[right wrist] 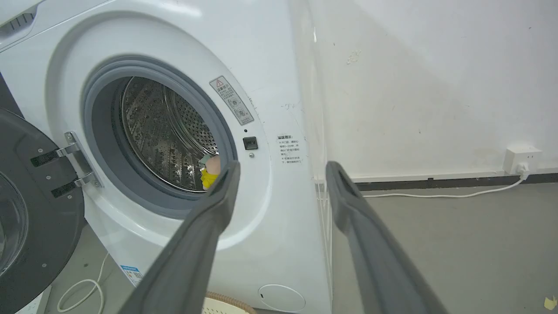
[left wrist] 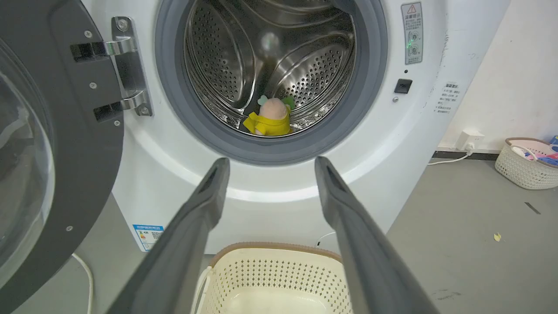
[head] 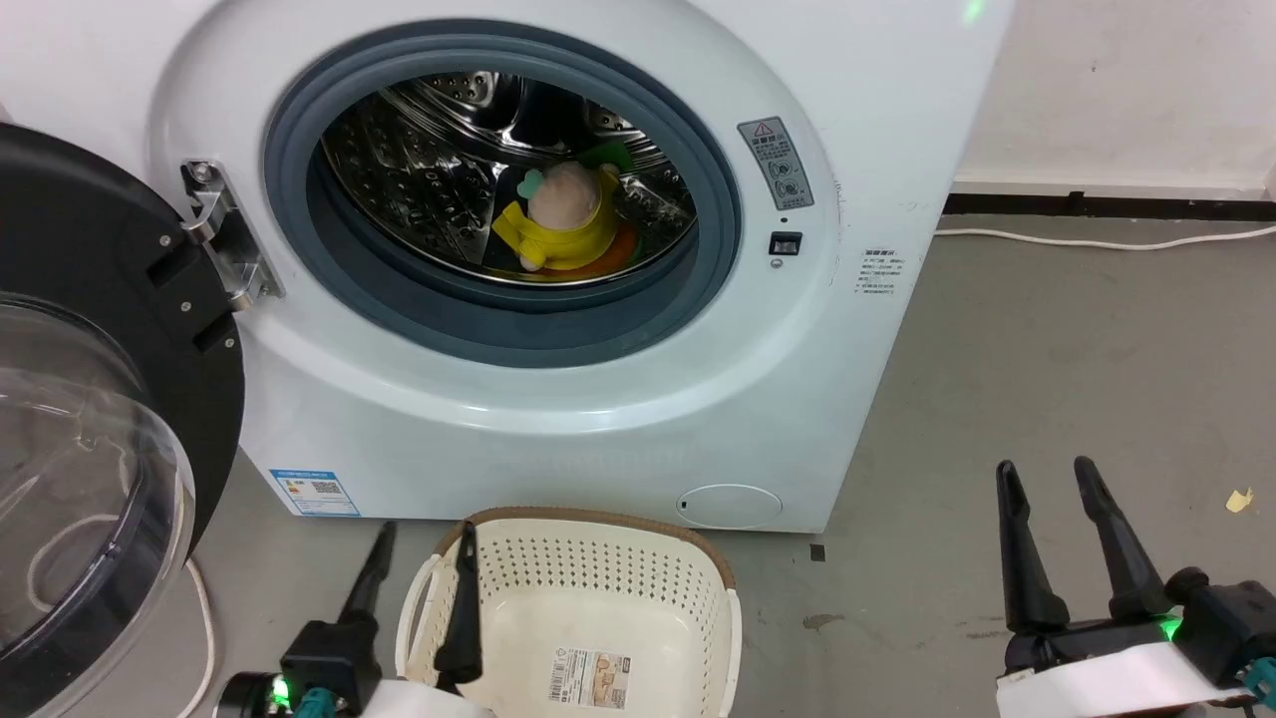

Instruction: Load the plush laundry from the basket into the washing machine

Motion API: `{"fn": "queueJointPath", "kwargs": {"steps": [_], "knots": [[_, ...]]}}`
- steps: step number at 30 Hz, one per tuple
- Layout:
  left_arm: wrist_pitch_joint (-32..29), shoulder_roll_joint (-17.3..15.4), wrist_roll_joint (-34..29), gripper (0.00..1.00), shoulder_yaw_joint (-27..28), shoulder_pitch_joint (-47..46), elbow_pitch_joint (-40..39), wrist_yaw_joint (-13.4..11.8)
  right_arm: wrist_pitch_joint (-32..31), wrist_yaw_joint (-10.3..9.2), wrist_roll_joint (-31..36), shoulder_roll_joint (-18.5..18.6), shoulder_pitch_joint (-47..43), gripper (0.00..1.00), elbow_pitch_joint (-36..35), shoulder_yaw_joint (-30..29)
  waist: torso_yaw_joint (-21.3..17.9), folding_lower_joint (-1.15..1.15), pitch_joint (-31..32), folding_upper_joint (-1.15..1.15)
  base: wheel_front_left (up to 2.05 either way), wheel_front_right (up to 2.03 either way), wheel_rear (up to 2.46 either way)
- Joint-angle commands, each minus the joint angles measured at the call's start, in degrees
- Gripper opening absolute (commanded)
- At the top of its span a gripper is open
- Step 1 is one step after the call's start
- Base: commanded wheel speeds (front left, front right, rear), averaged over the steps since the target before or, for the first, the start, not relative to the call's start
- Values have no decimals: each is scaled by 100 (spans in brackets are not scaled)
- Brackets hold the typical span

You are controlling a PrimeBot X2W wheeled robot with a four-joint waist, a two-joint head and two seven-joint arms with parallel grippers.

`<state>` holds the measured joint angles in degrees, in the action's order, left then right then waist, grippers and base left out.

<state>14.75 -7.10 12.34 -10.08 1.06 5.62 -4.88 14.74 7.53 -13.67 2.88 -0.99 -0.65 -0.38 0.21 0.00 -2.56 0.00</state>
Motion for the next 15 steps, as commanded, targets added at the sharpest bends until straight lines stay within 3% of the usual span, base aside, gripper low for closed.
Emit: {"fn": "queueJointPath", "kwargs": {"steps": [1, 15], "knots": [[25, 29, -64, 100, -20, 58, -5, 2, 26, -4, -28, -1, -89, 100, 50, 21, 2, 0, -7, 0, 0, 0, 0], [25, 38, -176, 100, 51, 22, 30, -8, 26, -4, 133, -1, -59, 100, 475, 41, 2, 0, 13, 0, 0, 0, 0]]}}
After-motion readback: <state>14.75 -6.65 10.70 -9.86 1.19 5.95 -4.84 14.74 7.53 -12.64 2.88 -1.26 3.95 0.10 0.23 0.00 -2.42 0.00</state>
